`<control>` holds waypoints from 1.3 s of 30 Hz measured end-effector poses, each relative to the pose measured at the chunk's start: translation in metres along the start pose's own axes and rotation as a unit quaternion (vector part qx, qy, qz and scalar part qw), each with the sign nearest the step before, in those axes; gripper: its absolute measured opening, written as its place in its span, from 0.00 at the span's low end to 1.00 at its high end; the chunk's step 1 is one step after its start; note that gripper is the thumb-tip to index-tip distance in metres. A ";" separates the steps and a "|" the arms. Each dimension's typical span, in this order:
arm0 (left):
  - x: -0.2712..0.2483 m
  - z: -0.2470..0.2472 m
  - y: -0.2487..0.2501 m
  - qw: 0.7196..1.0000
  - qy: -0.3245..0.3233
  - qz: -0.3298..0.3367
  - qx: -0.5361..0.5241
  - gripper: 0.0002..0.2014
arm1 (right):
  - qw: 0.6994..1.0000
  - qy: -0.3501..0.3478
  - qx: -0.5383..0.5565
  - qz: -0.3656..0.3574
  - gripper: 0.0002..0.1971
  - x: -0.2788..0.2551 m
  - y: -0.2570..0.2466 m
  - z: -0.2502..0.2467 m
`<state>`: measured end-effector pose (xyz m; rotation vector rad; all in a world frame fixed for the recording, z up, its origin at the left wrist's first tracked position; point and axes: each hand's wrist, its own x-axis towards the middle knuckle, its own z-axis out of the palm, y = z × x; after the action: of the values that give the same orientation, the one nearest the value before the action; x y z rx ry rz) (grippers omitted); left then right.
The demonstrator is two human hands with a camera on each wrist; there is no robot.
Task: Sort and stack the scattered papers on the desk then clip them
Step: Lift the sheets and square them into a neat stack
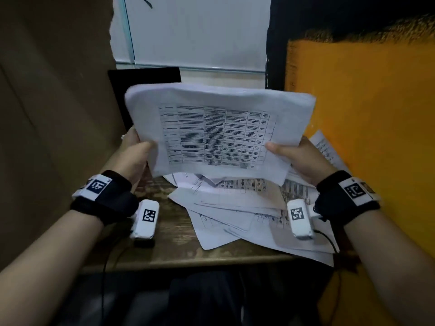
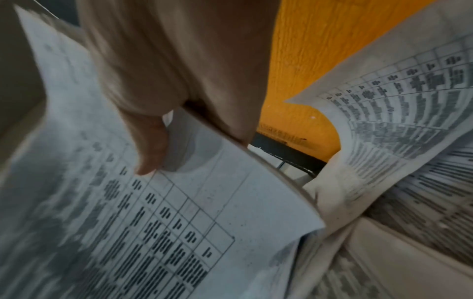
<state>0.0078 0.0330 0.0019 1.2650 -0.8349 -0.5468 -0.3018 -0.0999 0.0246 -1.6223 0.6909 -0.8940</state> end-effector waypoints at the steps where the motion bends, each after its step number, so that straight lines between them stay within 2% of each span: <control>1: -0.003 0.001 -0.002 1.000 0.008 -0.006 -0.007 0.19 | 1.000 -0.001 0.009 0.007 0.27 -0.001 0.005 -0.001; 3: -0.008 0.000 -0.015 0.999 0.008 -0.053 -0.011 0.19 | 0.998 -0.014 0.036 0.046 0.42 -0.002 0.022 -0.006; 4: -0.012 -0.001 -0.024 0.997 -0.001 -0.079 -0.005 0.21 | 0.996 -0.027 0.049 0.065 0.44 -0.004 0.031 -0.006; 7: -0.013 0.001 -0.048 0.990 0.018 -0.132 0.053 0.24 | 0.992 -0.037 0.078 0.094 0.40 -0.010 0.050 -0.001; 8: -0.011 0.003 -0.050 0.988 0.036 -0.136 0.063 0.21 | 0.992 -0.029 0.084 0.092 0.39 -0.008 0.052 0.000; 10: -0.005 0.008 -0.040 0.988 0.064 -0.122 0.069 0.07 | 0.992 -0.021 0.098 0.078 0.44 -0.001 0.050 0.002; 11: -0.005 0.012 -0.031 0.988 0.074 -0.118 0.064 0.03 | 0.992 -0.015 0.100 0.072 0.45 0.002 0.046 0.003; 14: 0.003 0.008 -0.028 0.990 0.041 -0.119 0.071 0.07 | 0.993 -0.033 0.094 0.070 0.42 0.005 0.041 -0.004; 16: -0.001 0.001 -0.033 0.983 -0.010 -0.166 0.078 0.05 | 0.990 -0.067 0.066 0.103 0.39 0.002 0.049 -0.009; 18: 0.003 -0.006 -0.049 0.972 -0.072 -0.209 0.076 0.19 | 0.988 -0.078 0.009 0.132 0.34 -0.001 0.061 -0.012; 20: 0.011 -0.007 -0.053 0.972 -0.087 -0.206 0.068 0.25 | 0.991 -0.043 -0.047 0.122 0.32 0.002 0.063 -0.008; 22: 0.013 -0.003 -0.038 0.975 -0.074 -0.198 0.067 0.21 | 0.994 0.011 -0.064 0.089 0.20 0.006 0.048 0.000; 23: 0.017 -0.004 -0.032 0.974 -0.075 -0.206 0.059 0.17 | 0.992 0.042 -0.065 0.096 0.18 0.008 0.040 0.002; 25: 0.020 -0.007 -0.023 0.960 -0.100 -0.263 0.012 0.11 | 0.987 0.079 -0.033 0.139 0.17 0.016 0.036 0.001; 26: 0.020 -0.010 -0.021 0.952 -0.100 -0.286 -0.037 0.12 | 0.983 0.081 -0.004 0.166 0.17 0.021 0.038 -0.001; 29: 0.018 -0.010 -0.022 0.912 -0.074 -0.312 -0.255 0.25 | 0.961 0.072 0.092 0.252 0.19 0.027 0.041 -0.002; 31: 0.017 0.001 -0.027 0.901 -0.091 -0.303 -0.296 0.29 | 0.943 0.085 0.163 0.278 0.19 0.029 0.048 0.001; 33: 0.014 0.020 -0.028 0.908 -0.092 -0.290 -0.288 0.27 | 0.925 0.087 0.230 0.288 0.12 0.029 0.053 0.007; 35: 0.011 0.039 -0.026 0.911 -0.077 -0.284 -0.289 0.19 | 0.919 0.082 0.253 0.291 0.06 0.029 0.057 0.014; 39: 0.000 0.073 -0.019 0.922 -0.083 -0.274 -0.260 0.04 | 0.914 0.088 0.261 0.297 0.06 0.029 0.062 0.027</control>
<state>-0.0482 -0.0154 -0.0104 0.9500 -0.4107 -1.2520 -0.2625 -0.1226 -0.0334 -0.7890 0.9124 -0.6922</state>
